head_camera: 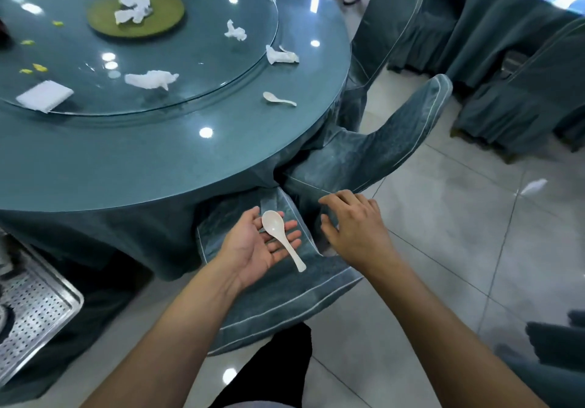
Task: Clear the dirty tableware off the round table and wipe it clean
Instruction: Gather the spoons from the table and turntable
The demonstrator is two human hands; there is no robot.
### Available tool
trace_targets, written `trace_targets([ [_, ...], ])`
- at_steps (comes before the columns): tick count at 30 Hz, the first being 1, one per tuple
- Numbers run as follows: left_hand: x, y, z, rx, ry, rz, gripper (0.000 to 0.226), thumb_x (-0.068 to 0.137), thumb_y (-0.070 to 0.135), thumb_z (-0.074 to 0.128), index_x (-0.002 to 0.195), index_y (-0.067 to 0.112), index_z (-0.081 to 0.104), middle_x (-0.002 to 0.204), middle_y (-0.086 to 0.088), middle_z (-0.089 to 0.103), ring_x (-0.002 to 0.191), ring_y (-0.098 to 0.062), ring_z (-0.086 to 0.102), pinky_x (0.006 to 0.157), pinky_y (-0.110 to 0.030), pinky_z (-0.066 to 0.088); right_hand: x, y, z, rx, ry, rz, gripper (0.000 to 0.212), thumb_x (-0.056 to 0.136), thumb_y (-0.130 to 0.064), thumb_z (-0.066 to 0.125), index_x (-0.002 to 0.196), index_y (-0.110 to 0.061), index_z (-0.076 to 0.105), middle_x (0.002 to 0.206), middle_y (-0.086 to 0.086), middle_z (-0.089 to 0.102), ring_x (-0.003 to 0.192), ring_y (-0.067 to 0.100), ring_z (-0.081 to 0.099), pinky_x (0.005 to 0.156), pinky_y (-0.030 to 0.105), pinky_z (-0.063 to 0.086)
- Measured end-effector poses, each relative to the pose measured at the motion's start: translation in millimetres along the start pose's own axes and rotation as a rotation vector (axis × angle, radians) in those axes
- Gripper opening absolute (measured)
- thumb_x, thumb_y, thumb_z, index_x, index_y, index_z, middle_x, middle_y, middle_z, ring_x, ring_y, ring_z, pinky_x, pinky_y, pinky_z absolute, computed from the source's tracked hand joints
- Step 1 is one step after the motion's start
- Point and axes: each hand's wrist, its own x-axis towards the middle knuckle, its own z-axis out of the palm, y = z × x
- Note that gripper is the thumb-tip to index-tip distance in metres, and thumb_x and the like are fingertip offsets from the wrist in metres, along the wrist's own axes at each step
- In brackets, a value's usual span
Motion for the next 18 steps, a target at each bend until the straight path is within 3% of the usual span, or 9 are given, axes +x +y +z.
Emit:
trace_targets([
  [3,30,19,20,-0.066,-0.001,0.014,0.053,0.107,0.04,0.036,0.131,-0.003,0.057,0.119,-0.03,0.068,0.114,-0.044,0.065,0.09,-0.051,0.057,44,18,-1,-0.024,-0.037,-0.041,0.029,0.097,-0.036,0.049,0.125,-0.028,0.057,0.121,-0.005,0.058,0.109,0.021,0.053,0.097,0.039,0.038],
  [7,70,47,40,-0.159,0.01,0.041,0.053,0.107,0.04,0.037,0.131,-0.002,0.056,0.118,-0.029,0.069,0.105,-0.042,0.068,0.083,-0.049,0.061,114,35,0,-0.049,-0.102,-0.101,0.029,0.098,-0.036,0.049,0.124,-0.028,0.058,0.123,-0.004,0.058,0.112,0.022,0.054,0.097,0.04,0.037],
  [13,109,81,63,-0.187,0.048,0.071,0.048,0.107,0.039,0.038,0.122,-0.001,0.061,0.12,-0.032,0.067,0.117,-0.046,0.064,0.089,-0.049,0.058,198,45,5,-0.046,-0.167,-0.152,0.03,0.099,-0.038,0.049,0.126,-0.03,0.057,0.126,-0.004,0.057,0.116,0.021,0.052,0.1,0.04,0.037],
  [18,138,98,80,-0.221,0.071,0.092,0.049,0.107,0.04,0.038,0.123,0.0,0.061,0.117,-0.029,0.069,0.11,-0.044,0.067,0.083,-0.046,0.061,249,55,15,-0.052,-0.219,-0.222,0.029,0.097,-0.037,0.05,0.124,-0.029,0.058,0.124,-0.004,0.059,0.114,0.022,0.053,0.096,0.041,0.037],
])
